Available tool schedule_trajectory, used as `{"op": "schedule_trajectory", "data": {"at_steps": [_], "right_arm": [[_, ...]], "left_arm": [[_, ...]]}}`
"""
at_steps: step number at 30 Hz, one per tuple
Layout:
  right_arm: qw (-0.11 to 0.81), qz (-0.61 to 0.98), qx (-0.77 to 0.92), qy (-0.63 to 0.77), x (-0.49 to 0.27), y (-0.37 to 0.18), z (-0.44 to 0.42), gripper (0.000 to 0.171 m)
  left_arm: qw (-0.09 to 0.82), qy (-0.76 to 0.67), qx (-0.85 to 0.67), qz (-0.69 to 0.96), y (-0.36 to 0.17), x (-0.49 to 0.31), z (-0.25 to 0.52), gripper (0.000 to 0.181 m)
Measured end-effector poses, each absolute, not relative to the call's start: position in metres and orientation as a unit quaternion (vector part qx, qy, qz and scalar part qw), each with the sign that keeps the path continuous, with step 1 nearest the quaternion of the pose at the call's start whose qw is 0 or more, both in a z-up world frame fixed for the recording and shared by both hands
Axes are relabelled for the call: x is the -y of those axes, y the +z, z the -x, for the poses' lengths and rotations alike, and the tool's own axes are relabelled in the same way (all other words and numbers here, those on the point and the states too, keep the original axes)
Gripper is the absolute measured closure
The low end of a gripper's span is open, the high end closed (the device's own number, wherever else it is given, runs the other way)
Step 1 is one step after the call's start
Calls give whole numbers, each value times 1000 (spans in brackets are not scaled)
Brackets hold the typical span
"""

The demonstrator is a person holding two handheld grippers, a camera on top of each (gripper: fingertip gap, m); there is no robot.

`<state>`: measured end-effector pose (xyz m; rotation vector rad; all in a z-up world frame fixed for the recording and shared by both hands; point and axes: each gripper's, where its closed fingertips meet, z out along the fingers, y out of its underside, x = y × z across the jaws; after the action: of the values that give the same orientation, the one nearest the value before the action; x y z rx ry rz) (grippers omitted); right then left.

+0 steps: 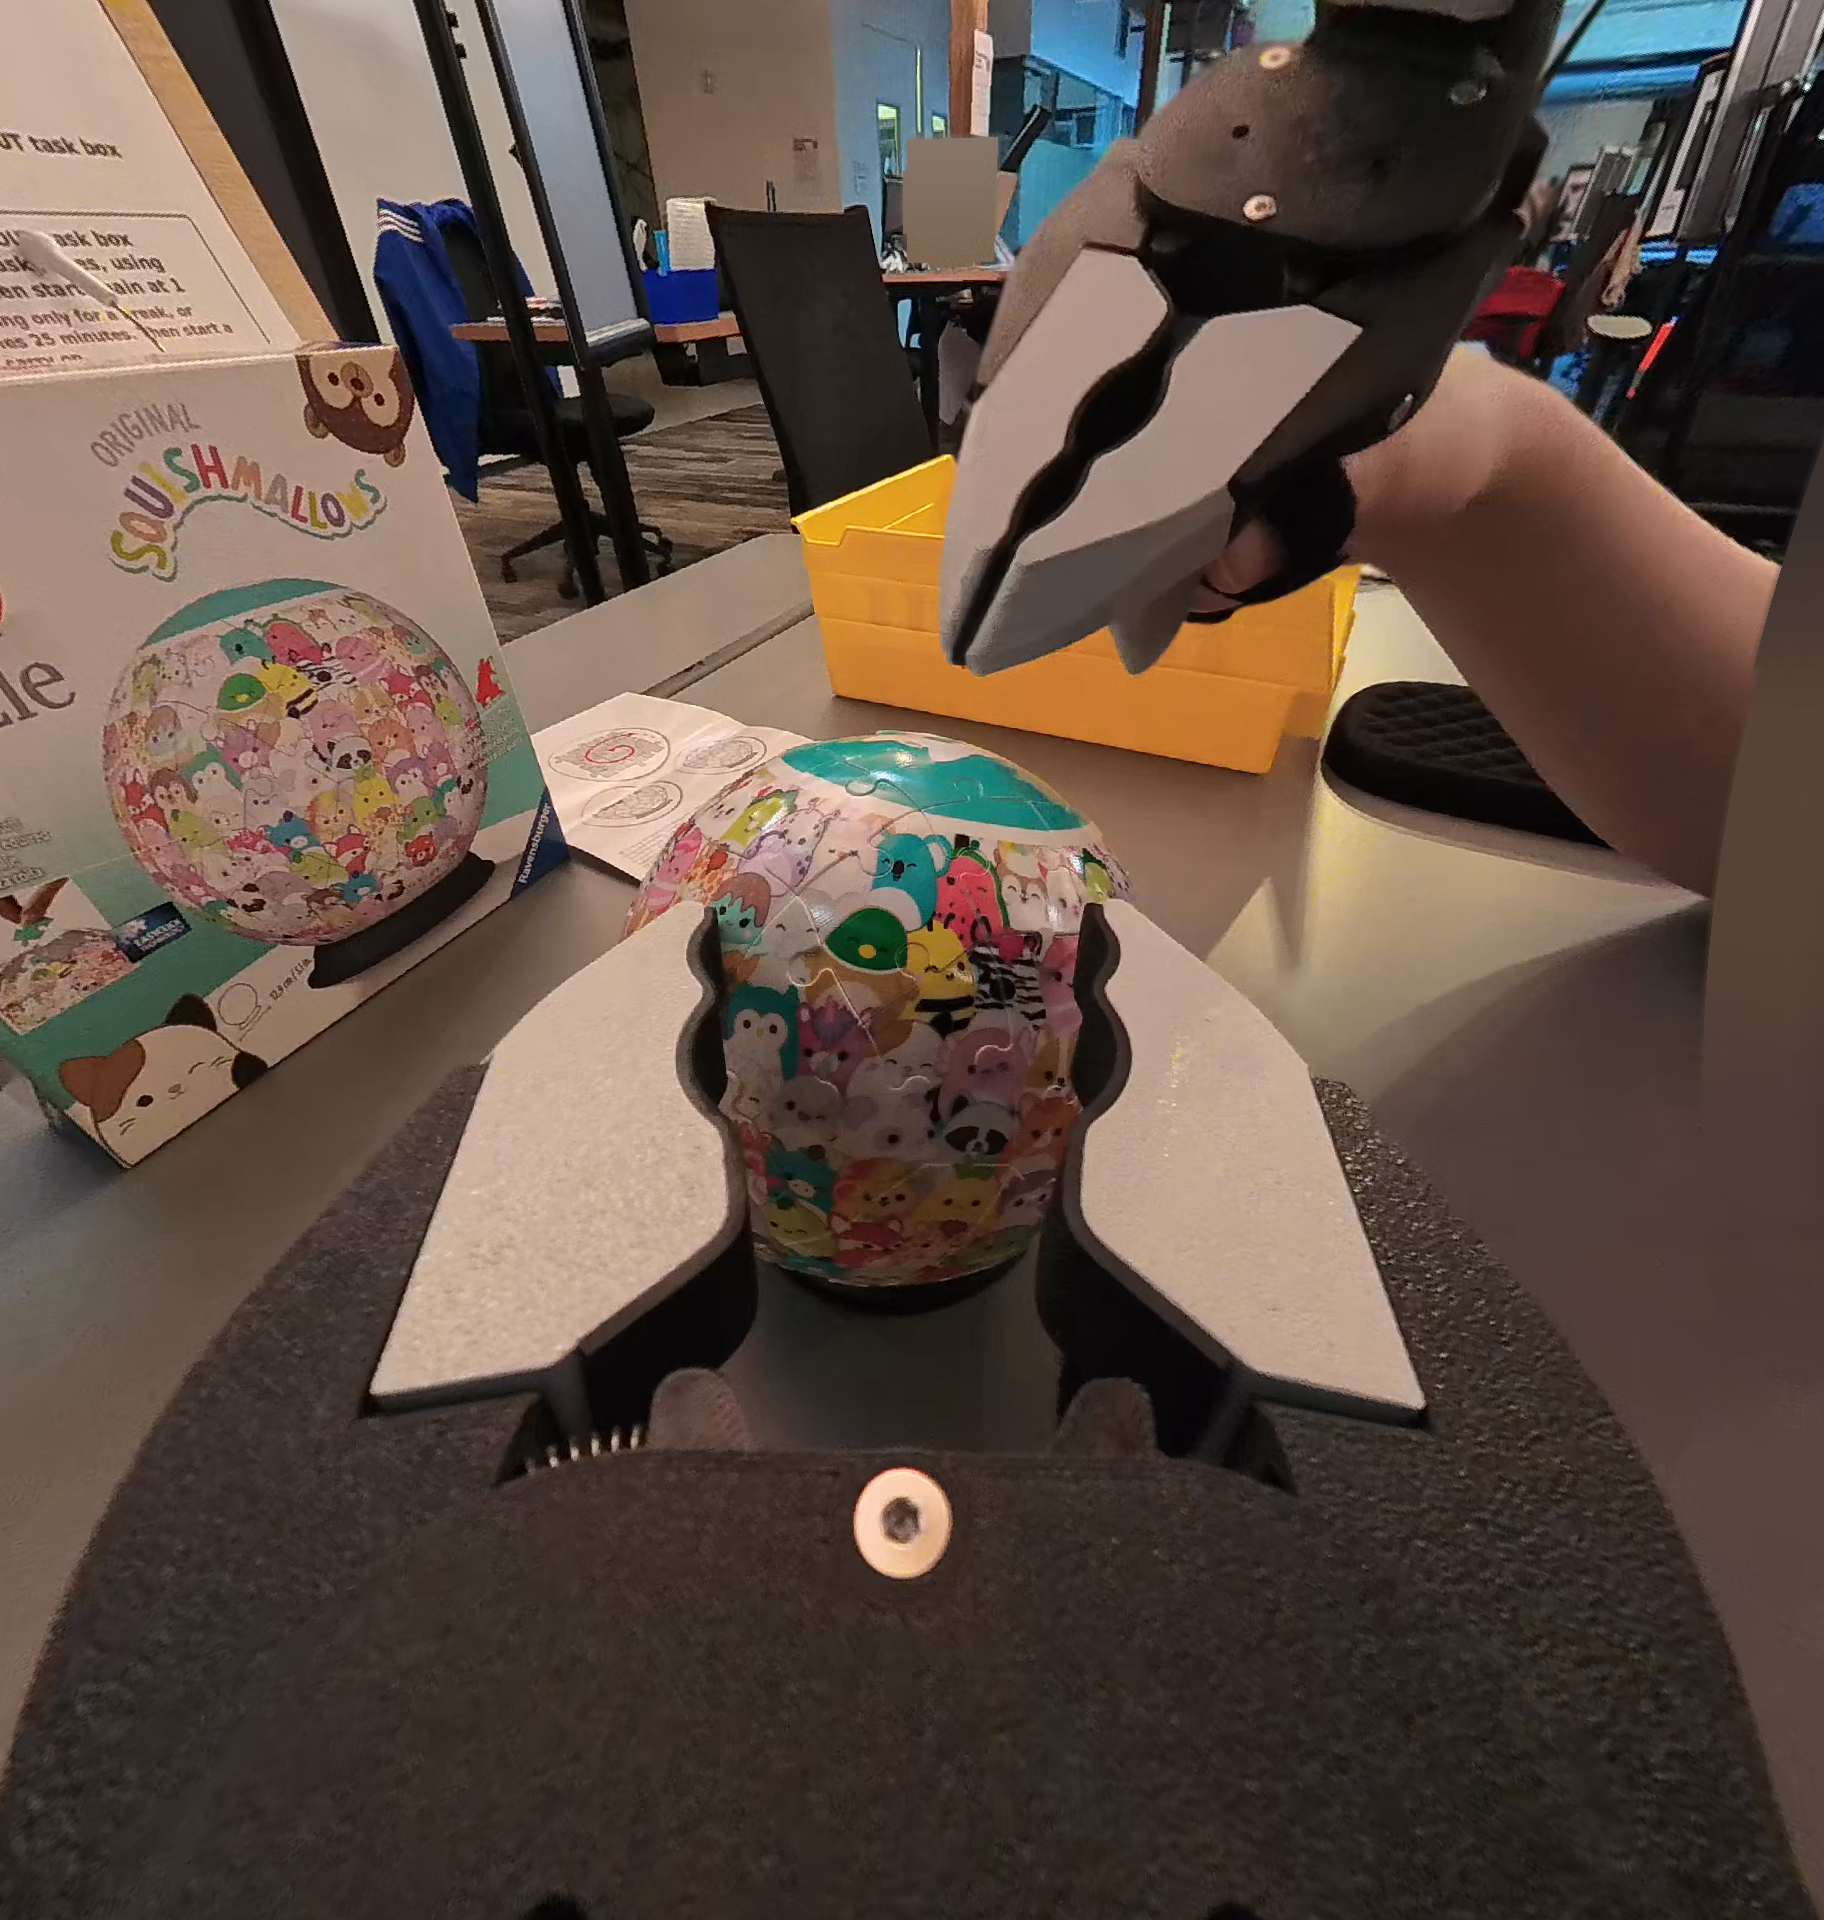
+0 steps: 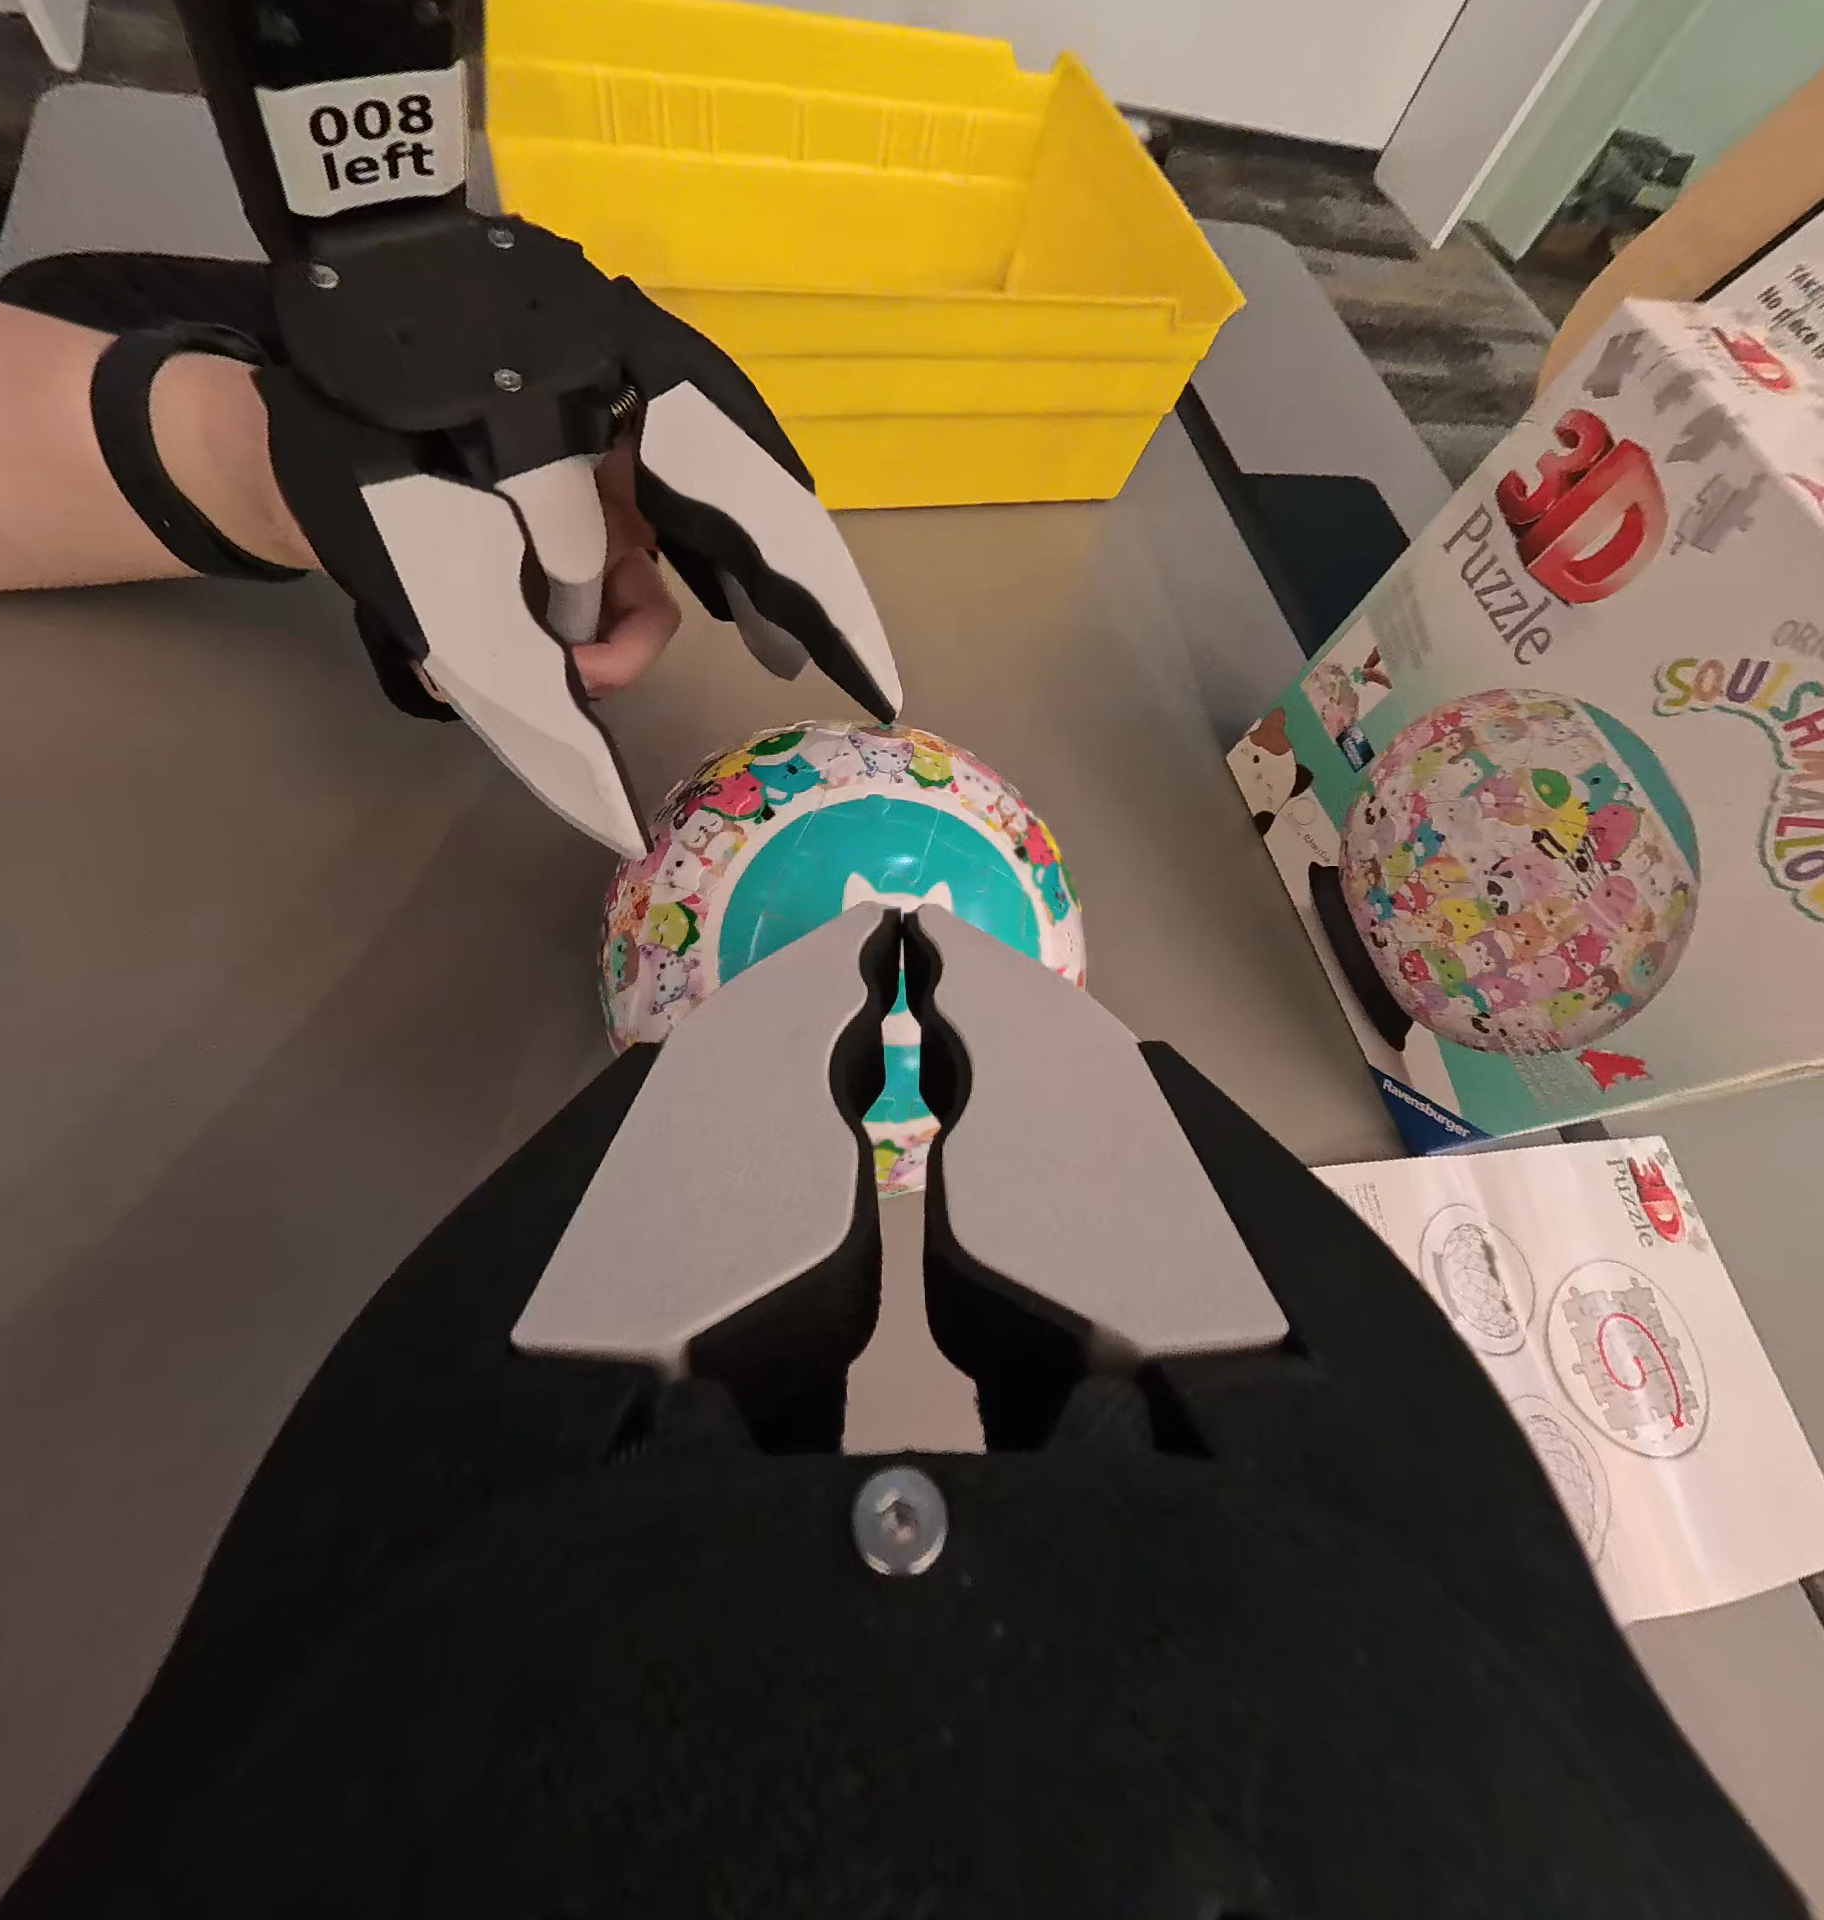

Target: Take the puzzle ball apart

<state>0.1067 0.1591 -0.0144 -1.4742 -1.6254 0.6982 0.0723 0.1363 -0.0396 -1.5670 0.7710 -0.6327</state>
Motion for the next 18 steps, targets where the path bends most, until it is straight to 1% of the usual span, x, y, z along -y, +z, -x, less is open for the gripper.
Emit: {"op": "schedule_trajectory", "data": {"at_steps": [10, 18], "right_arm": [[368, 572, 686, 257, -155, -19, -88, 170], [357, 567, 698, 252, -151, -26, -84, 170]], "left_arm": [[598, -269, -334, 677, -40, -136, -72, 116], [597, -269, -335, 678, -40, -136, -72, 115]]}}
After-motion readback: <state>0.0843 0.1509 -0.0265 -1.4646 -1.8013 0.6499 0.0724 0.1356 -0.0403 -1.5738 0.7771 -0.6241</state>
